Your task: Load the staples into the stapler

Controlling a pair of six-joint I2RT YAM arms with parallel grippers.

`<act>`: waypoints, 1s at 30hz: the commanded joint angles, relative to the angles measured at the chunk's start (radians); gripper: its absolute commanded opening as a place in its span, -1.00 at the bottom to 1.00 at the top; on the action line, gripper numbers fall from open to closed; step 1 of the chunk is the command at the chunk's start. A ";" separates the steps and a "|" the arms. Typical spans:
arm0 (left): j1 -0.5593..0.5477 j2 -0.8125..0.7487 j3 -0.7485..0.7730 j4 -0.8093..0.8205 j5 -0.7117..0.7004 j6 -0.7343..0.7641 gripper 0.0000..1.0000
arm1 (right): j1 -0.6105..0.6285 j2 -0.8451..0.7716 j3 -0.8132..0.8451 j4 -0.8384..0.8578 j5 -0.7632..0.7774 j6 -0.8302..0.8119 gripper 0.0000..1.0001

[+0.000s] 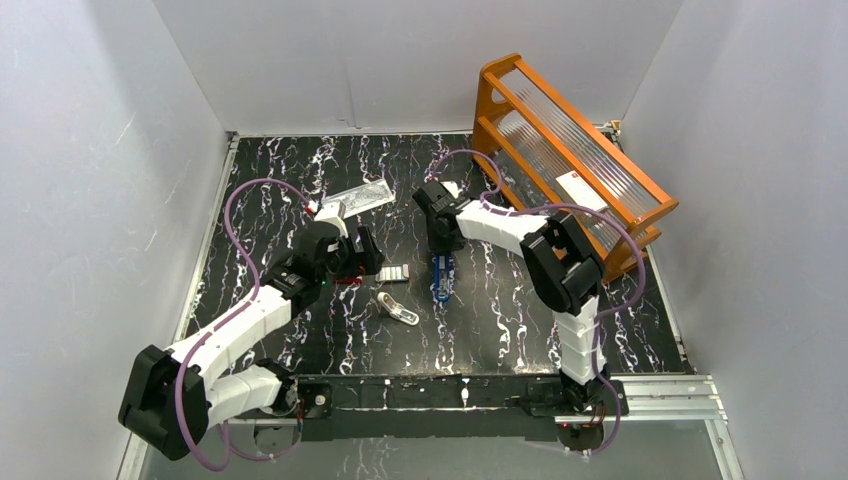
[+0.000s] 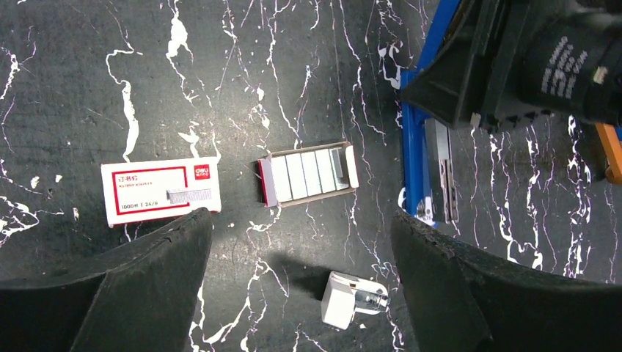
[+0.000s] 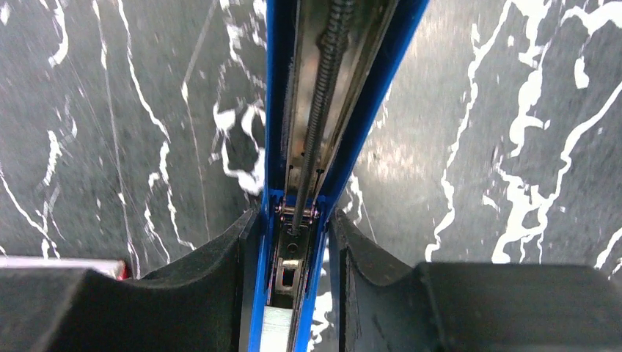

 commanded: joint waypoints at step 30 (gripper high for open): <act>0.002 -0.001 0.001 0.012 0.032 -0.011 0.75 | 0.172 -0.404 -0.268 -0.252 0.000 0.157 0.01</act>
